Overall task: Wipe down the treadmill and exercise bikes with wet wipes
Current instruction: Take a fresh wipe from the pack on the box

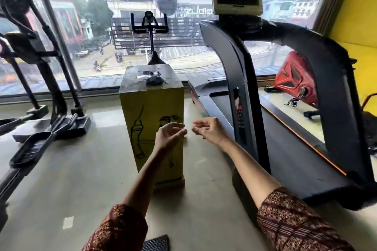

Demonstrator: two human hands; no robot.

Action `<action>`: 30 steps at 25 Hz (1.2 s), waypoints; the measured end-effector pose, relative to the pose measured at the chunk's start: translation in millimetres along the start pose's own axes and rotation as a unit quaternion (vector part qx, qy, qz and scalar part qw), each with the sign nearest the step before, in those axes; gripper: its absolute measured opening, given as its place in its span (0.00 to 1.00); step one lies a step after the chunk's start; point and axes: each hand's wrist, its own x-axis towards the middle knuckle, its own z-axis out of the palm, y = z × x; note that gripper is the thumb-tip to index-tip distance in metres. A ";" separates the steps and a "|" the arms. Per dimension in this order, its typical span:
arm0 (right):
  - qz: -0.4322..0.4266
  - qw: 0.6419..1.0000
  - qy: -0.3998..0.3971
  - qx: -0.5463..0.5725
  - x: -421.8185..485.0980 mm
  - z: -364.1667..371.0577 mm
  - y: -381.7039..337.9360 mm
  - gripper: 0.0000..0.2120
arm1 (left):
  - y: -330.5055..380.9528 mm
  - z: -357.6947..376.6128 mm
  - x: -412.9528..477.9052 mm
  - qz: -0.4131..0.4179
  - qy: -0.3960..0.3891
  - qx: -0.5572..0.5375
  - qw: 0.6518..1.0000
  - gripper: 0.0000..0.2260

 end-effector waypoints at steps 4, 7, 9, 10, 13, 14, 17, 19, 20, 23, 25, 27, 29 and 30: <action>0.009 0.999 0.005 0.034 93.2 3.3 16.1 0.12 | -16.1 1.7 91.0 -0.008 0.015 0.011 1.000 0.06; 0.008 0.999 -0.020 0.038 159.8 17.6 43.1 0.11 | -36.6 -1.9 149.0 0.006 0.012 0.038 0.999 0.06; 0.002 0.998 -0.040 0.052 210.8 27.3 61.6 0.12 | -50.1 -4.6 193.6 0.006 0.041 0.038 0.998 0.07; -0.008 0.997 -0.055 0.058 236.6 32.0 68.4 0.12 | -55.8 -5.0 214.4 0.009 0.055 0.035 0.998 0.07; -0.043 0.993 -0.096 0.049 308.0 41.0 74.6 0.13 | -69.9 -4.0 271.8 0.007 0.087 0.049 0.995 0.07; -0.056 0.991 -0.114 0.044 334.5 43.7 74.9 0.13 | -74.0 -4.0 293.6 0.002 0.101 0.057 0.993 0.07; -0.098 0.983 -0.151 0.037 415.1 50.5 73.5 0.13 | -81.6 -10.9 356.0 -0.013 0.157 0.068 0.985 0.07; -0.128 0.979 -0.155 0.043 466.6 59.4 71.0 0.13 | -86.9 -20.7 386.4 -0.017 0.198 0.072 0.977 0.07; -0.140 0.977 -0.153 0.038 485.7 65.4 71.5 0.13 | -89.9 -25.7 395.6 -0.023 0.210 0.081 0.974 0.07; -0.159 0.972 -0.169 0.038 530.1 91.1 73.2 0.12 | -107.1 -46.3 421.7 -0.047 0.231 0.117 0.965 0.06; -0.174 0.965 -0.195 0.040 557.9 109.6 71.3 0.12 | -116.6 -60.9 446.8 -0.049 0.268 0.114 0.956 0.06; -0.180 0.960 -0.208 0.055 586.3 124.0 66.3 0.11 | -122.7 -70.9 473.5 -0.055 0.300 0.092 0.948 0.06; -0.189 0.956 -0.214 0.061 610.5 134.2 57.8 0.11 | -125.9 -77.0 497.5 -0.056 0.301 0.092 0.948 0.06; -0.205 0.952 -0.223 0.048 619.2 137.5 54.0 0.10 | -128.4 -79.1 506.5 -0.052 0.296 0.098 0.949 0.06</action>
